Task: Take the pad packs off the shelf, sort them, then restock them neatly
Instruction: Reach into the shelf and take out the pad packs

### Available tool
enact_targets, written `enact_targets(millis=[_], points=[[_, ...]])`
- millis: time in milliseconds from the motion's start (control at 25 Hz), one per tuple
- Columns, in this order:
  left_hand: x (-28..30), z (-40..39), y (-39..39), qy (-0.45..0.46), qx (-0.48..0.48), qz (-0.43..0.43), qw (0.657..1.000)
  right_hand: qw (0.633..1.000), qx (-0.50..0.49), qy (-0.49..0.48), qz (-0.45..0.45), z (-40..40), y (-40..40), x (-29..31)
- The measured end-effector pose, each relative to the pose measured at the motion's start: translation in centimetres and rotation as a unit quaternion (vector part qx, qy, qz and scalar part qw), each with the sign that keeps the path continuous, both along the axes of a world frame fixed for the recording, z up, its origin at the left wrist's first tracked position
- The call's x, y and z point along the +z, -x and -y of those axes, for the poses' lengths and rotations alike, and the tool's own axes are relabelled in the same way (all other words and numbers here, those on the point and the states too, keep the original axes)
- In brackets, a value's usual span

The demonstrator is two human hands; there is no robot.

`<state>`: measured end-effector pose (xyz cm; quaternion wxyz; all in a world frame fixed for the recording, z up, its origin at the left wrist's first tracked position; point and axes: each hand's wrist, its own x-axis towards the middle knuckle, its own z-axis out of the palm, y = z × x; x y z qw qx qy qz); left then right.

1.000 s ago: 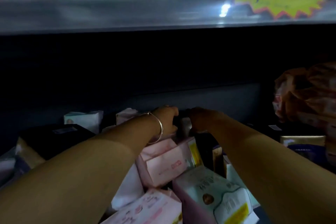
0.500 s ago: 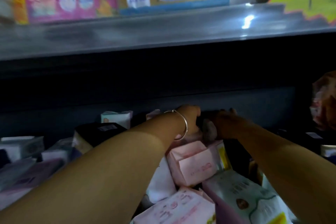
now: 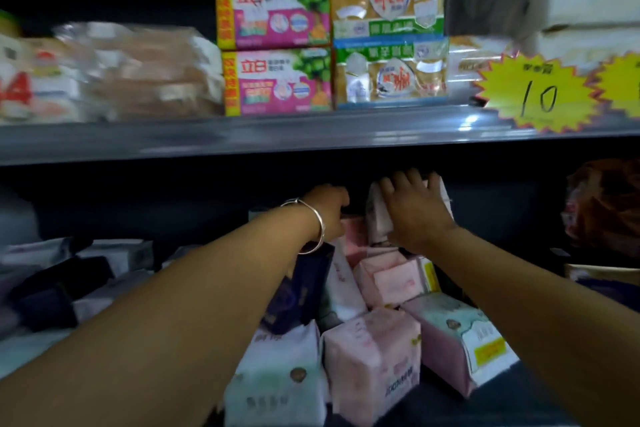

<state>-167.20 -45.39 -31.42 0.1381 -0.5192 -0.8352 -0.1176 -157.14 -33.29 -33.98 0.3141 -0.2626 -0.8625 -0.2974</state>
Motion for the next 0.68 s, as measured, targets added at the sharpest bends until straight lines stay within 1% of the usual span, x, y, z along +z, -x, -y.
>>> enact_targets(millis=[40, 80, 160, 200, 280, 320, 440, 520, 680], points=[[-0.1, 1.5, -0.2, -0.009, 0.003, -0.006, 1.0, 1.0, 0.004, 0.007, 0.021, 1.8, -0.3, 0.1], [-0.3, 2.9, -0.4, -0.018, 0.01, -0.011, 1.0, 1.0, 0.009, 0.002, 0.019, 3.0, -0.4, 0.0], [-0.6, 5.9, -0.2, -0.034, 0.031, -0.028, 0.999, 1.0, 0.008, -0.016, -0.012, 5.6, -0.8, 0.3], [-0.8, 7.3, -0.1, -0.046, 0.041, -0.032, 0.998, 1.0, -0.004, -0.016, -0.012, 6.9, -0.9, 0.5], [-1.2, 10.4, 0.7, -0.075, 0.061, -0.031, 0.995, 0.999, 0.016, -0.036, -0.034, 8.7, 0.0, 0.9], [-1.4, 12.1, 1.2, -0.082, 0.071, -0.029, 0.994, 0.999, 0.026, -0.025, -0.036, 9.8, 0.7, 1.3], [-2.4, 16.9, 3.6, -0.064, 0.114, -0.018, 0.991, 0.999, 0.028, -0.03, -0.034, 13.0, 3.2, 2.4], [-3.0, 19.7, 5.7, -0.045, 0.145, -0.012, 0.988, 0.998, 0.049, -0.009, -0.033, 14.2, 4.9, 2.8], [-3.8, 23.1, 10.0, -0.035, 0.18, 0.011, 0.983, 0.997, 0.071, 0.004, -0.01, 16.6, 8.4, 3.4]])
